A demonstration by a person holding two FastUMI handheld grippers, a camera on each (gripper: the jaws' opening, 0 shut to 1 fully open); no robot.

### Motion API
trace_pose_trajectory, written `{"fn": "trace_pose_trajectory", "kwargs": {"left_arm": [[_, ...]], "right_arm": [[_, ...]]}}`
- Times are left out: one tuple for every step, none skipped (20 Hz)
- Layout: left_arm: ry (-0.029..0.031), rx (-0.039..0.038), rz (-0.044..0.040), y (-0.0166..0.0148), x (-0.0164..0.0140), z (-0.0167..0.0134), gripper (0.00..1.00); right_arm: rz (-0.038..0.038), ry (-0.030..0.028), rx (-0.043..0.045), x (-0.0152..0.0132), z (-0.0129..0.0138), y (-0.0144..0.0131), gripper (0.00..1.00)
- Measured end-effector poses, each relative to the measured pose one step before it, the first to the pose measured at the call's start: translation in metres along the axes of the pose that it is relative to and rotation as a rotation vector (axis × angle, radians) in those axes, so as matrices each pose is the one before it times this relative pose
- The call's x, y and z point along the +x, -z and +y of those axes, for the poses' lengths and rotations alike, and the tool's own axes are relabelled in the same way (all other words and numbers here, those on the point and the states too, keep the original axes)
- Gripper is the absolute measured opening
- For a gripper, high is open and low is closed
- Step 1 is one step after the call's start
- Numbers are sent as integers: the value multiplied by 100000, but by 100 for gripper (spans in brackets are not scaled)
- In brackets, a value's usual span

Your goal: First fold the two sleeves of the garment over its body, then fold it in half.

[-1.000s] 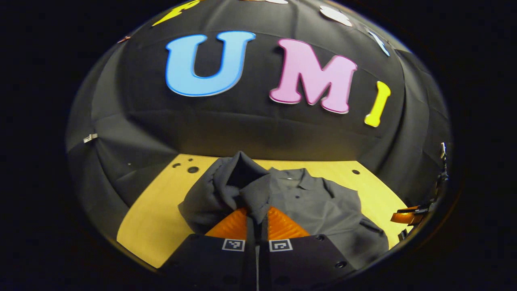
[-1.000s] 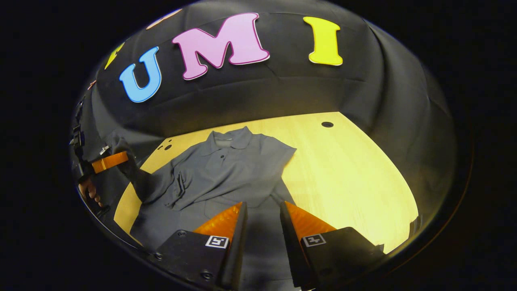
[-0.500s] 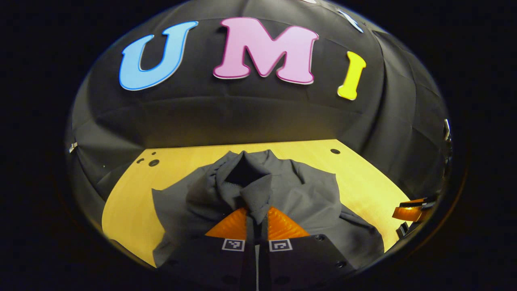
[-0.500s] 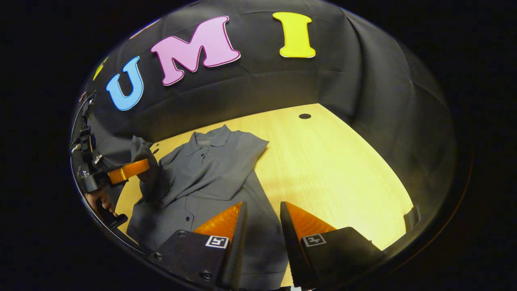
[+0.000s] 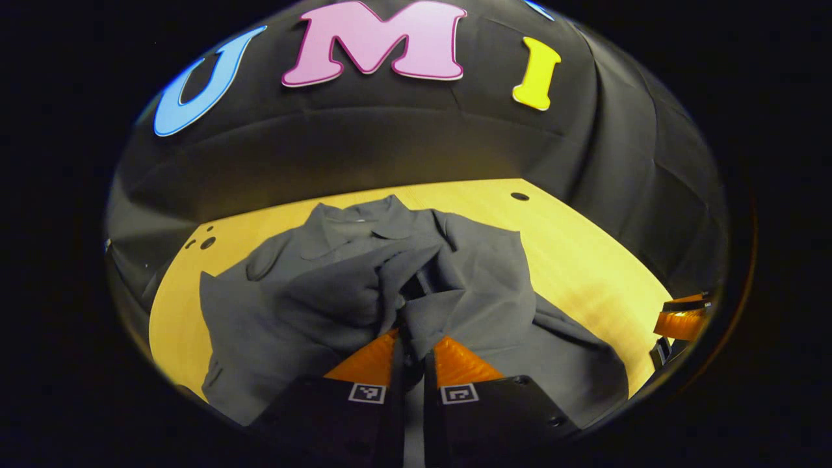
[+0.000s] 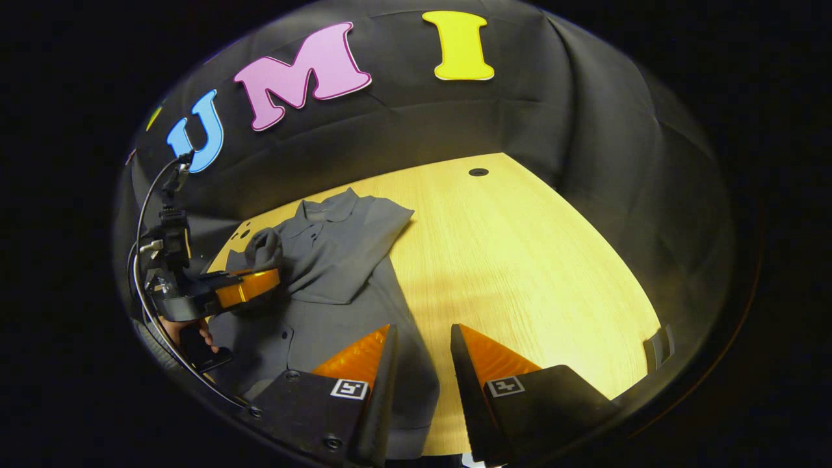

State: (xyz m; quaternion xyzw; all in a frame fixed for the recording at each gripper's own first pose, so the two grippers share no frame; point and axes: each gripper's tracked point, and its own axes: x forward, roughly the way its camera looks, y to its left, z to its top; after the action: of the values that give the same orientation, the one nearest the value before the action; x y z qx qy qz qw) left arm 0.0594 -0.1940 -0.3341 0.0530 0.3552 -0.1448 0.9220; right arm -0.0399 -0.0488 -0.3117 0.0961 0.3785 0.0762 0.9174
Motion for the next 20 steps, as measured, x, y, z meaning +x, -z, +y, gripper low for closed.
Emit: {"fn": "trace_pose_trajectory", "kwargs": {"left_arm": [[1392, -653, 2051, 580, 252, -488, 22], [1773, -1320, 1597, 520, 301, -563, 20], [2540, -1678, 1268, 282, 57, -821, 24], [1742, -865, 718, 270, 193, -529, 29], [1269, 74, 260, 87, 25, -506, 44], [1130, 422, -148, 94, -161, -458, 58], [1195, 525, -462, -61, -199, -464, 59], [1029, 770, -857, -115, -392, -376, 69], [554, 1005, -790, -160, -441, -349, 80], [707, 549, -546, 43, -513, -272, 83], [608, -22, -714, -60, -716, -206, 87], [289, -580, -890, -87, -725, -142, 88], [918, -979, -751, -75, -936, -219, 89], [974, -985, -732, -50, -977, -163, 90], [837, -589, -748, -101, -1179, -121, 90], [258, -117, -1209, -170, -1290, 251, 90], [479, -145, -1357, -231, -1374, 241, 90], [1529, -495, -965, 16, -1338, 88, 90], [1207, -214, -479, 201, -1478, 255, 90], [387, 149, -348, 343, -1495, 675, 90]], "right_arm": [[470, -211, -162, -39, -119, 186, 51], [390, -301, -93, 50, 56, 162, 51], [57, -311, -273, -50, -4, 81, 51], [100, -432, -393, 2, 100, 80, 51], [-16, -436, -360, -162, 47, 121, 51], [106, -439, 90, -55, 89, 44, 51], [-91, -360, 424, -11, 140, 34, 51], [-121, -489, 626, -50, 196, -26, 51], [-9, -456, 408, -45, 209, 141, 51], [31, -467, 232, -98, 211, 85, 51], [134, -666, 233, -146, 253, 111, 41], [261, -826, 189, -134, 336, 168, 42], [-143, -837, -42, -312, 342, 100, 59], [-131, -779, -306, -369, 348, 85, 63], [94, -457, -573, -344, 305, 94, 68], [410, -459, -601, -223, 294, 313, 70], [281, -167, -348, -470, 180, 269, 74], [459, -235, 142, -491, 190, 290, 75], [520, -505, 596, -499, 218, 410, 78], [691, -405, 685, -454, 229, 464, 80]]}}
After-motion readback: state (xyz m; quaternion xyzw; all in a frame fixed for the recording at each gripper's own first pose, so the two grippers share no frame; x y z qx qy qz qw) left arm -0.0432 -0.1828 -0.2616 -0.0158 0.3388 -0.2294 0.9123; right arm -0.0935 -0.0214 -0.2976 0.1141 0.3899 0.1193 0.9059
